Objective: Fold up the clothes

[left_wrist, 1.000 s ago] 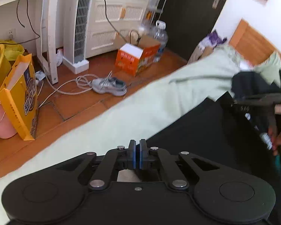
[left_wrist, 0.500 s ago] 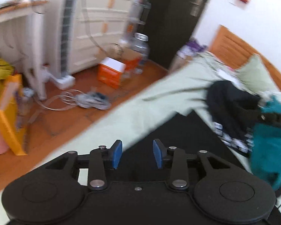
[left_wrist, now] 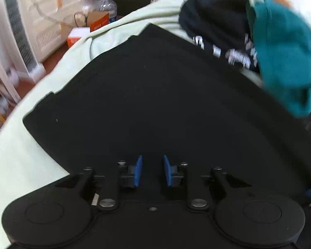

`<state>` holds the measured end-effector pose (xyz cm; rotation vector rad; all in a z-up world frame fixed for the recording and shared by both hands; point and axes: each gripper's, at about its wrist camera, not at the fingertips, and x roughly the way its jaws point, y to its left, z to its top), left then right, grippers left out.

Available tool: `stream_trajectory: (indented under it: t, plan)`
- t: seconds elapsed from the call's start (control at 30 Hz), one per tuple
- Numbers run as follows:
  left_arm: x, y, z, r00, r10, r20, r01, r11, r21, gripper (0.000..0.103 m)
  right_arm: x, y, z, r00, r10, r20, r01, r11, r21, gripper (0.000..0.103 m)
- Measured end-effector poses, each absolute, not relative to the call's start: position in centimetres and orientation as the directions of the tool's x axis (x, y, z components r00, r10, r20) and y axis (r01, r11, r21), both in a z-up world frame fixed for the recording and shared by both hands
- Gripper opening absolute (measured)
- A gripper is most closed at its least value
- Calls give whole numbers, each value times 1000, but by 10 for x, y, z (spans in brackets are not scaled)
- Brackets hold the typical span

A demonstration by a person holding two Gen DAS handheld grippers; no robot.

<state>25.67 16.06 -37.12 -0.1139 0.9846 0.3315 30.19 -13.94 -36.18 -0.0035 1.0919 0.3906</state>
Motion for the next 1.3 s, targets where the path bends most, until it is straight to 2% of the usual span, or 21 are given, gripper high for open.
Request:
stream_trajectory:
  t: [0.1, 0.13, 0.23, 0.37, 0.43, 0.57, 0.63, 0.73, 0.77, 0.8, 0.87, 1.03, 1.07, 1.13, 1.17, 1.3]
  plan:
    - [262, 154, -372, 485, 260, -835, -337, 937, 96, 23, 298, -161, -356, 440, 286, -851, -287, 943, 168, 66]
    - [265, 155, -371, 470, 261, -843, -365, 927, 83, 21, 295, -171, -348, 465, 254, -848, -279, 951, 132, 66]
    - [266, 151, -357, 474, 228, -850, -424, 906, 7, 21, 283, -219, -322, 515, 268, -814, -223, 959, 174, 67]
    - [256, 97, -346, 500, 61, -864, -370, 917, -150, 33, 247, -283, -299, 555, 170, -814, -136, 984, 113, 72]
    - [252, 67, -344, 505, -21, -863, -318, 925, -209, 33, 225, -317, -294, 557, 112, -823, -84, 993, 78, 73]
    - [238, -17, -344, 498, -260, -827, -144, 916, -375, 34, 190, -365, -295, 530, 78, -844, 31, 993, 112, 73]
    - [235, -58, -348, 471, -342, -813, -37, 914, -405, 34, 173, -381, -299, 555, 59, -830, 41, 994, 98, 73]
    - [237, -92, -355, 427, -353, -833, 39, 927, -373, 35, 168, -374, -305, 585, 33, -811, -31, 999, 19, 73]
    - [236, -99, -356, 425, -363, -829, 49, 924, -379, 37, 168, -371, -306, 590, 27, -807, -51, 999, -4, 68]
    - [236, -105, -358, 424, -375, -825, 59, 920, -388, 39, 171, -369, -309, 594, 40, -804, -79, 997, -9, 60]
    - [238, -118, -365, 411, -348, -843, 75, 934, -349, 38, 180, -367, -311, 598, 62, -799, -100, 995, 2, 54]
    - [240, -130, -372, 400, -291, -869, 116, 957, -267, 36, 208, -356, -331, 572, 115, -812, -251, 967, -40, 52]
    - [241, -128, -373, 399, -285, -871, 106, 958, -265, 35, 213, -355, -334, 565, 119, -816, -270, 962, -47, 46]
    - [243, -125, -376, 398, -274, -876, 83, 961, -263, 27, 223, -354, -341, 561, 123, -819, -327, 941, -83, 24]
    - [246, -124, -377, 395, -270, -878, 62, 961, -268, 25, 227, -353, -342, 564, 112, -818, -344, 933, -109, 3]
    - [248, -120, -381, 398, -262, -879, 20, 961, -277, 19, 242, -361, -342, 558, 102, -823, -366, 921, -134, 0]
